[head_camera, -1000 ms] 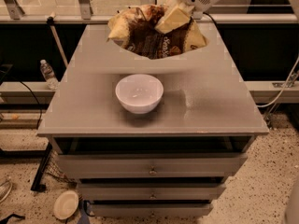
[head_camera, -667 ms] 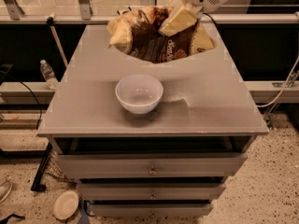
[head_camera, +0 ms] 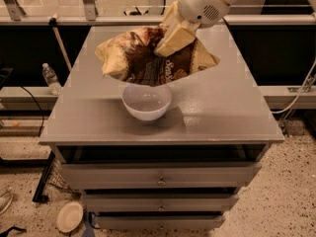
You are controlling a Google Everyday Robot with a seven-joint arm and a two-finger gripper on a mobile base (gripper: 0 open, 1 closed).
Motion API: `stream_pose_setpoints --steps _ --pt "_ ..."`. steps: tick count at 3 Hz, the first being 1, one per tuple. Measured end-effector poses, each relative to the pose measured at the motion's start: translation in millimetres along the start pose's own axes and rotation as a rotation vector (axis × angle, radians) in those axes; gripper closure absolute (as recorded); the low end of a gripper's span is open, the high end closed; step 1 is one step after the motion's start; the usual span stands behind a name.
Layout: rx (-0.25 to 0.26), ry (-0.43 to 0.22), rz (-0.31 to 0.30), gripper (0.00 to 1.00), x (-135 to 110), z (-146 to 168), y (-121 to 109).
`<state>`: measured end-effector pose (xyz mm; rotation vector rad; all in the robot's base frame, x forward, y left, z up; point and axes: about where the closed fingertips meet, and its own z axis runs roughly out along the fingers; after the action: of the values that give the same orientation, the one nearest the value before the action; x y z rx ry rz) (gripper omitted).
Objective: Place brown chip bag into white bowl
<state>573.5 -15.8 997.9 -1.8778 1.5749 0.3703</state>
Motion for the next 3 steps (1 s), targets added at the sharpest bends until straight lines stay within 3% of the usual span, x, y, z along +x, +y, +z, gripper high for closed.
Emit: stream_pose_setpoints --steps 1,3 --pt "-0.029 -0.003 -0.035 1.0 -9.0 10.9 8.6" --pt "-0.073 0.006 -0.04 1.0 -7.6 26.8 16.6"
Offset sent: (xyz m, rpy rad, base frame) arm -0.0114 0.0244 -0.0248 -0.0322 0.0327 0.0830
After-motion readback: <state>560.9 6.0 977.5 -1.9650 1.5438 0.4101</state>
